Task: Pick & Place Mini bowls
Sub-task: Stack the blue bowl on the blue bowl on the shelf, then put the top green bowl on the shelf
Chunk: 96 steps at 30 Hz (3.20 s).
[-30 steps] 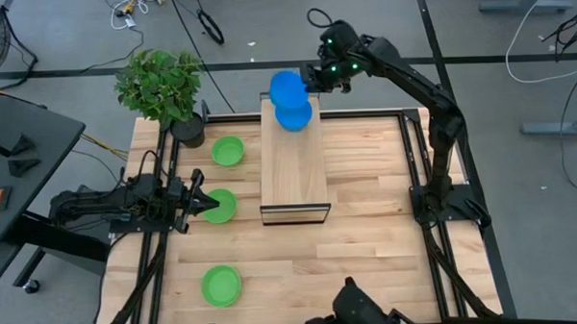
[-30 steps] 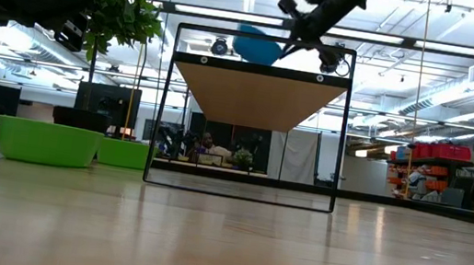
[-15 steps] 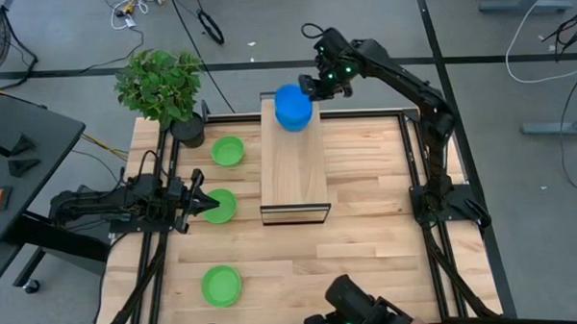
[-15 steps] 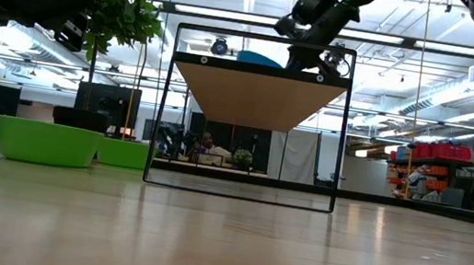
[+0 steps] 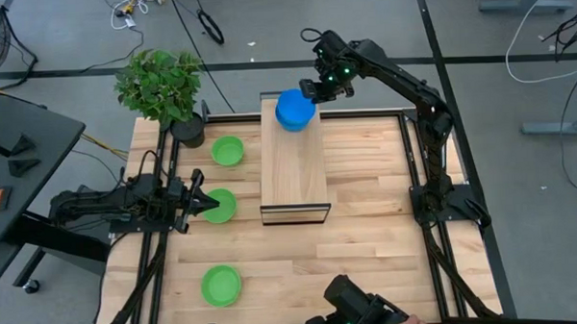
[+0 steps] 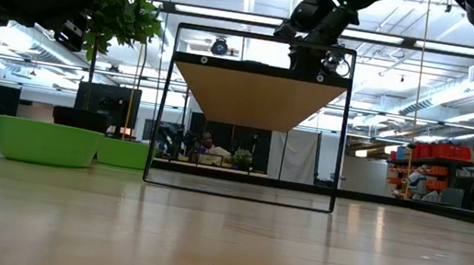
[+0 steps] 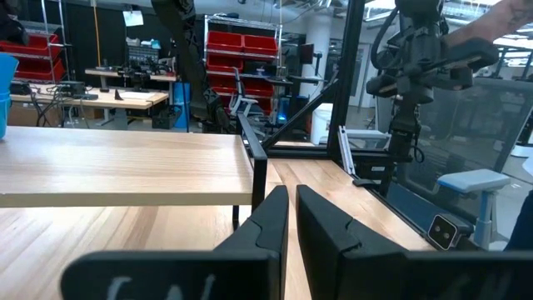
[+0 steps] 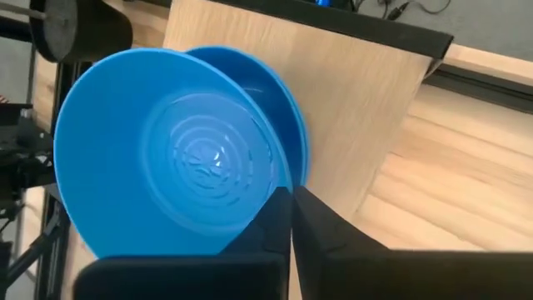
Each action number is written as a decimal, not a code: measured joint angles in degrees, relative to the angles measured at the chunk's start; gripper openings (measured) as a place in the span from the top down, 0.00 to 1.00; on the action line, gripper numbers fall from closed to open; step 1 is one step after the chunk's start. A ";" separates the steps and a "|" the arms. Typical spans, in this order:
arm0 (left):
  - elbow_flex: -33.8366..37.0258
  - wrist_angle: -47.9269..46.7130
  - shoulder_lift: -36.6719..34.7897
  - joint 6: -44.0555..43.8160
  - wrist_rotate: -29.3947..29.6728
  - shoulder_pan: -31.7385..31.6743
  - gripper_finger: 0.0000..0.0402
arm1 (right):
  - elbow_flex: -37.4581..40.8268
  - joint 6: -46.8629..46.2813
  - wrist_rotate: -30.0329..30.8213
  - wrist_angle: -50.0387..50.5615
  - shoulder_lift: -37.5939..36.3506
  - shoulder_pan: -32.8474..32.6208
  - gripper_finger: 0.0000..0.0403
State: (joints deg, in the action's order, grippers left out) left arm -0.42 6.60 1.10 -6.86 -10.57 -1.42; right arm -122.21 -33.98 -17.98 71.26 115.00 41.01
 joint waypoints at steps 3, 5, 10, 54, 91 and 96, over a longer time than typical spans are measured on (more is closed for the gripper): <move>0.00 -0.01 0.00 -0.01 0.00 -0.01 0.93 | 0.00 0.01 -0.06 -0.07 0.00 0.00 0.95; -0.01 0.00 0.00 -0.01 0.00 0.01 0.93 | 0.00 0.01 -0.04 -0.12 0.00 0.00 0.93; 0.01 -0.01 0.00 -0.01 0.00 -0.01 0.93 | 0.00 0.04 -0.04 -0.23 0.00 -0.02 0.89; -0.01 -0.01 0.00 -0.01 0.02 0.01 0.93 | 4.15 22.25 7.04 -11.13 -8.49 -9.48 0.92; 0.01 0.01 0.00 -0.01 0.00 -0.01 0.93 | 34.94 26.29 7.03 -20.70 -41.76 -25.93 0.99; -0.01 -0.01 0.00 -0.01 0.00 0.00 0.93 | 34.93 26.93 7.03 -19.93 -43.77 -26.87 0.99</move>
State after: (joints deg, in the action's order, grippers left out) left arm -0.43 6.59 1.10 -6.87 -10.57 -1.42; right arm -87.29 -7.05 -10.95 51.33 71.23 14.14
